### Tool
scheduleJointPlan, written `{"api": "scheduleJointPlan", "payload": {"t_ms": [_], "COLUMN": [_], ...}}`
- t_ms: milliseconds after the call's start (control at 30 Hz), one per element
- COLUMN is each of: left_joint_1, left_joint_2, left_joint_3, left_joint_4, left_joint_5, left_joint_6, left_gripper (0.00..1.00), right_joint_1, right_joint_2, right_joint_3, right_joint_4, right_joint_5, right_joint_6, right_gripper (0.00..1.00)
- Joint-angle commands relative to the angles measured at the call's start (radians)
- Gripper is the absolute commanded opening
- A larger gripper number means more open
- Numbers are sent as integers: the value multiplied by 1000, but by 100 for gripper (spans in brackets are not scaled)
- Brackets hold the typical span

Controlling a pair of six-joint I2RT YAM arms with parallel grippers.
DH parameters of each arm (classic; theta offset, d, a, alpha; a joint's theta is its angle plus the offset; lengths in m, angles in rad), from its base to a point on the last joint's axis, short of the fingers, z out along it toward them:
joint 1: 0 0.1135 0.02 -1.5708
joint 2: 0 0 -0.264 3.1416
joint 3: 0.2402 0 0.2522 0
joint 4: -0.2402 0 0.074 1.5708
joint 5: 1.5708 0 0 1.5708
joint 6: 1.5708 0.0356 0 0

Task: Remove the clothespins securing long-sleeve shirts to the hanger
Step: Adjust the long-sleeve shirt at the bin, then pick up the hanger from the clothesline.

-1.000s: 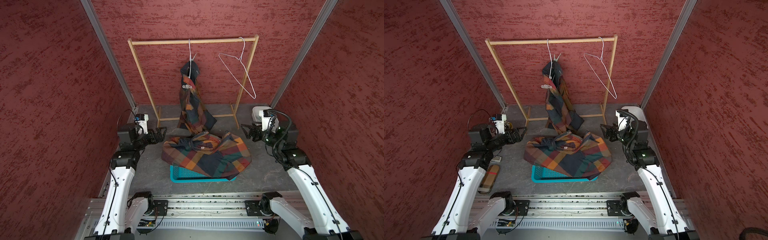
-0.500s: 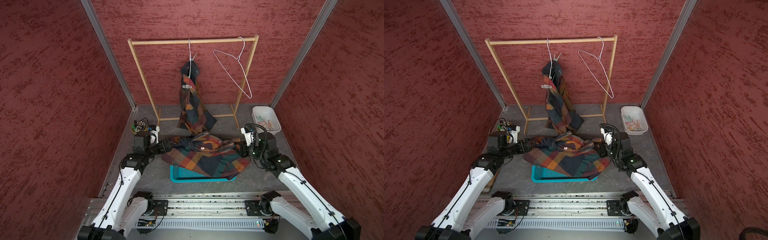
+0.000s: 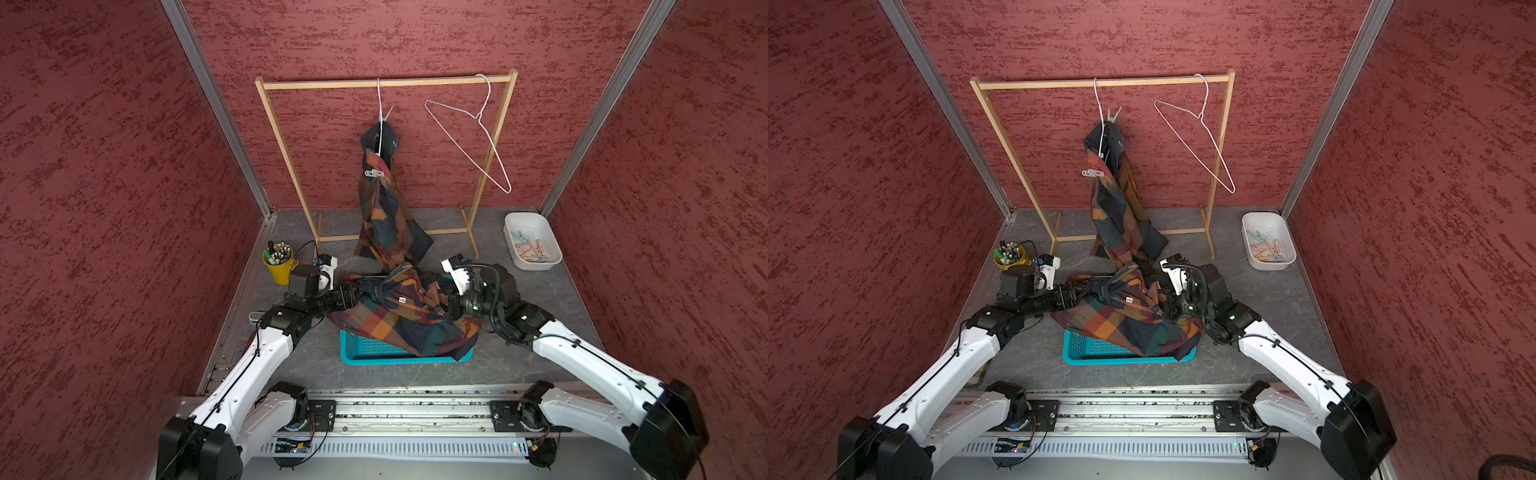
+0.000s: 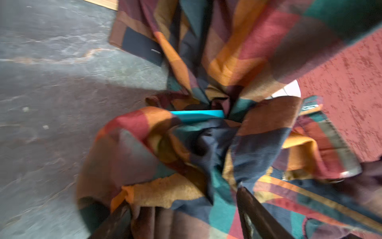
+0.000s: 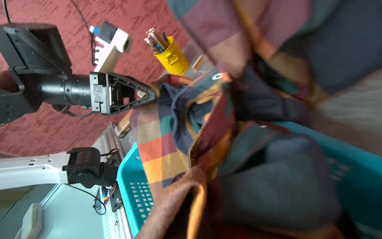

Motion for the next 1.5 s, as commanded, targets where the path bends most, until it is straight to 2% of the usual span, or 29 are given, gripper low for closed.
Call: {"api": "scheduleJointPlan", "payload": {"t_ms": [0,133,200,333,433,600,700,733,767,800,900,1167,1467], "left_joint_1": [-43,-116,-163,-204,-214,-213,-212,-211,-211,-211,-201,-145,-120], "left_joint_2": [7,28,45,42,-18,-82,-59,-47,-32,-13,52,263,381], "left_joint_3": [-27,-67,-69,-47,11,188,305,334,367,397,470,665,807], "left_joint_4": [100,181,188,182,126,17,-31,-36,-41,-45,-26,24,33], "left_joint_5": [24,22,-18,-68,-134,-215,-272,-287,-304,-330,-363,-327,-277], "left_joint_6": [-33,-57,-53,-36,20,158,220,236,257,276,312,355,352], "left_gripper": [75,77,78,80,87,95,95,95,95,95,95,92,91], "right_joint_1": [51,66,68,70,70,68,67,67,67,67,67,56,14], "right_joint_2": [65,151,185,237,235,145,82,61,39,16,-29,-87,-57], "right_joint_3": [-54,-136,-169,-179,-157,-84,6,37,65,84,127,178,215], "right_joint_4": [147,264,297,267,232,139,24,-8,-31,-41,-55,-47,-20], "right_joint_5": [2,8,32,109,148,198,252,264,274,283,307,459,416], "right_joint_6": [74,127,148,137,114,58,21,16,15,14,11,-46,-78], "right_gripper": [0,0,0,0,8,51,61,70,96,99,99,98,93]}}
